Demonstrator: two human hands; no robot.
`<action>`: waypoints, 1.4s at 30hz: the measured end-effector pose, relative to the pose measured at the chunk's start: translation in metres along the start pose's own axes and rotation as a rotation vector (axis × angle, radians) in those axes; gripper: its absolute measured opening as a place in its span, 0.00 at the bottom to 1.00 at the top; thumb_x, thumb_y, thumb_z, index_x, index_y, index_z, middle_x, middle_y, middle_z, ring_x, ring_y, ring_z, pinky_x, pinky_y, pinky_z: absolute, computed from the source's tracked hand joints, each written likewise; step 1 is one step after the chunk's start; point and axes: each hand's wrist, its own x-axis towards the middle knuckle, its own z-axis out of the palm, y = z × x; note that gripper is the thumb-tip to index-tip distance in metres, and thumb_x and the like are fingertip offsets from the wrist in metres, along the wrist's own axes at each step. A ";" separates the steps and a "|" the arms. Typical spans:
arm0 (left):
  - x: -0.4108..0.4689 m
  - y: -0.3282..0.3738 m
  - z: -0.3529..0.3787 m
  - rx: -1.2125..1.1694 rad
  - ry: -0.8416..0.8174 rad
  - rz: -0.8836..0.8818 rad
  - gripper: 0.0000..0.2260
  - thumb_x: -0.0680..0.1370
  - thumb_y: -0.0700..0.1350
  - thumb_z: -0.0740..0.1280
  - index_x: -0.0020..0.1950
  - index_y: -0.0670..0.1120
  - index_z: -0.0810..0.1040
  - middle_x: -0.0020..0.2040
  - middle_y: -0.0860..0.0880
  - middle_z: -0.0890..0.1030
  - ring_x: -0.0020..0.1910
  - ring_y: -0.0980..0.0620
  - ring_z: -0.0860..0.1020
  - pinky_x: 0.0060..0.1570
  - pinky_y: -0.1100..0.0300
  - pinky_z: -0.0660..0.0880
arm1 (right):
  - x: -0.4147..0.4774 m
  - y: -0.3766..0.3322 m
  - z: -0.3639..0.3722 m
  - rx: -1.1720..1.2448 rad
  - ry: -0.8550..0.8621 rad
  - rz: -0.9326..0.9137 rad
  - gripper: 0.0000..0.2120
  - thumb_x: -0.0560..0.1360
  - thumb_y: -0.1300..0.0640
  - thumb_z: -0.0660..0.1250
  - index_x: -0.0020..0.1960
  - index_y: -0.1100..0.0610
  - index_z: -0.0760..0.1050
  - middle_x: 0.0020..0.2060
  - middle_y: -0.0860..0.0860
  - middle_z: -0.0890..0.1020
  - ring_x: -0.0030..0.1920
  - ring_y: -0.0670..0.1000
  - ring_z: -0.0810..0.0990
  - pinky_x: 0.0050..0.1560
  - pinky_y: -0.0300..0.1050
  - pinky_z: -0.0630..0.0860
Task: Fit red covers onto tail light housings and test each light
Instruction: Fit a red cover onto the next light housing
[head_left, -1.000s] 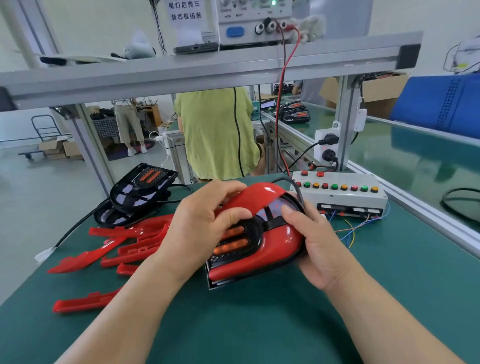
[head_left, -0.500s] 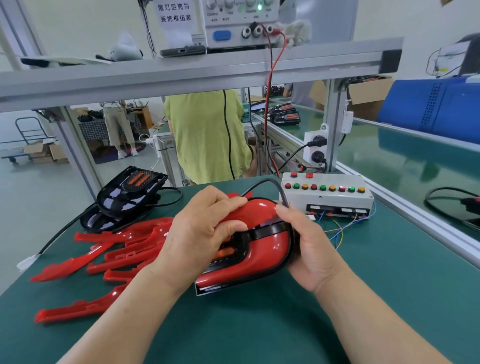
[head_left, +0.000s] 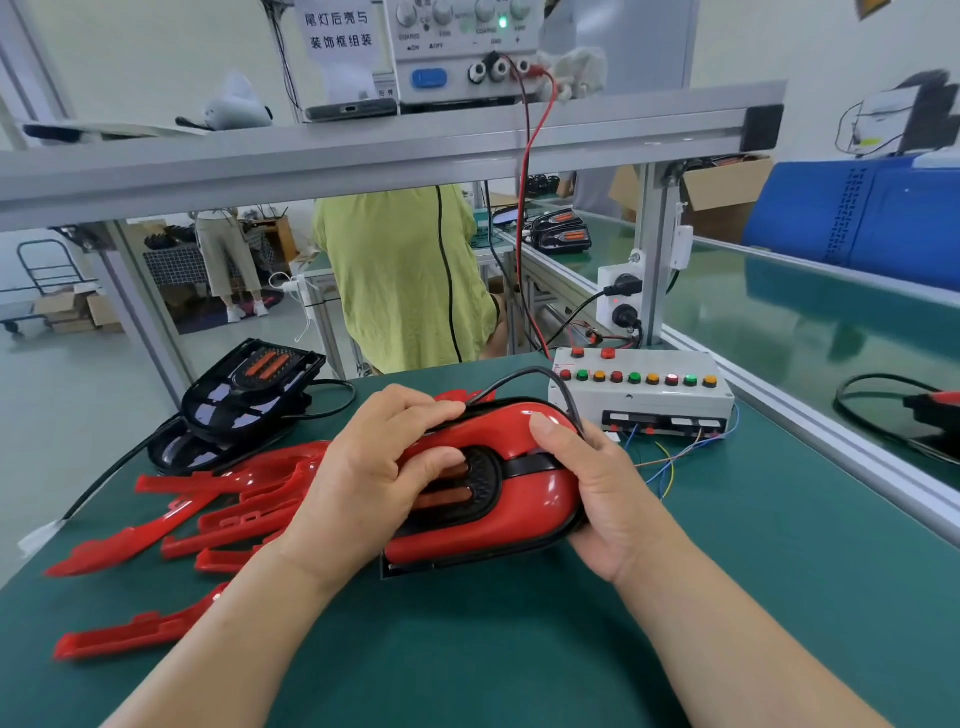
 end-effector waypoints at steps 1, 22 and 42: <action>0.000 -0.002 0.000 0.017 0.002 0.020 0.17 0.76 0.47 0.69 0.64 0.46 0.80 0.55 0.54 0.77 0.58 0.52 0.77 0.59 0.52 0.75 | 0.000 0.000 -0.001 0.007 -0.002 0.003 0.31 0.64 0.52 0.76 0.64 0.63 0.76 0.54 0.63 0.84 0.47 0.59 0.84 0.49 0.54 0.83; -0.011 -0.006 0.003 -0.054 0.043 -0.043 0.13 0.76 0.44 0.67 0.60 0.51 0.82 0.53 0.54 0.79 0.57 0.49 0.79 0.58 0.60 0.75 | 0.005 -0.007 -0.007 -0.052 -0.008 0.142 0.23 0.80 0.38 0.59 0.61 0.54 0.79 0.53 0.57 0.86 0.49 0.55 0.86 0.44 0.49 0.83; -0.019 -0.014 0.024 -0.336 0.147 -0.263 0.14 0.78 0.36 0.68 0.55 0.54 0.83 0.54 0.54 0.79 0.56 0.48 0.80 0.55 0.51 0.79 | 0.008 -0.003 -0.011 -0.495 0.080 -0.043 0.17 0.83 0.42 0.57 0.51 0.45 0.84 0.48 0.49 0.87 0.53 0.53 0.85 0.58 0.56 0.80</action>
